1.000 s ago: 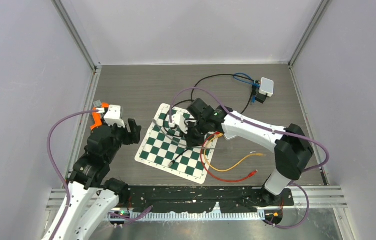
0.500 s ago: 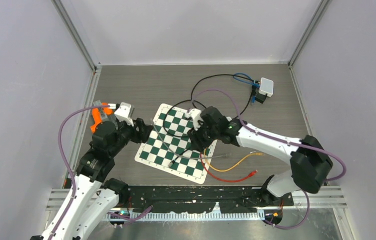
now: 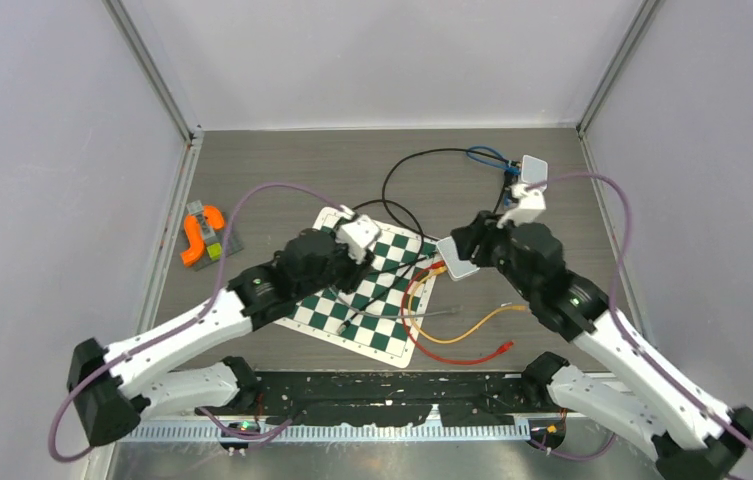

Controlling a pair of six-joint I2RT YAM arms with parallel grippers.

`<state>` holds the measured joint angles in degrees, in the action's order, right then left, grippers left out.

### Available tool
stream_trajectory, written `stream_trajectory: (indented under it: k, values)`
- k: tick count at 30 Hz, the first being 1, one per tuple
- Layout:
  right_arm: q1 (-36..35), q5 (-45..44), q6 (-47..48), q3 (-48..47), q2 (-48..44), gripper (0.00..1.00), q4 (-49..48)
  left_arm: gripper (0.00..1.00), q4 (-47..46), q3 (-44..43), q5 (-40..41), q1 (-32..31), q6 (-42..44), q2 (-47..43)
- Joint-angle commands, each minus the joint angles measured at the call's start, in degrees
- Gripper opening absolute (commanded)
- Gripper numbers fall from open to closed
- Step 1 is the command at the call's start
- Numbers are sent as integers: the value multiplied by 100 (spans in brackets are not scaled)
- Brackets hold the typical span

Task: Insert the plug into the switch port
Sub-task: Place the connector at the center of the board, then pick up the connector from the center of the board.

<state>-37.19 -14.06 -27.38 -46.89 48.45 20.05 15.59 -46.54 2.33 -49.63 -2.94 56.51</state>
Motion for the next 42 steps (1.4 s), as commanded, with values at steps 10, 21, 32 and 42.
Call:
stream_trajectory:
  k: [10,21,32,42]
  values:
    - [-26,-1839,109,697,-3422,54,145,49,-691,-2448,1130,-2085,2337,3908]
    - [-21,-2700,702,217,-4346,54,414,37,-395,-3170,79,-2168,2149,5257]
    - [-27,-3103,832,460,-4819,54,295,35,-483,-2944,-153,-2158,2179,5613]
    - [-30,-3107,673,537,-4968,53,360,32,-610,-2673,-205,-1978,2178,5710]
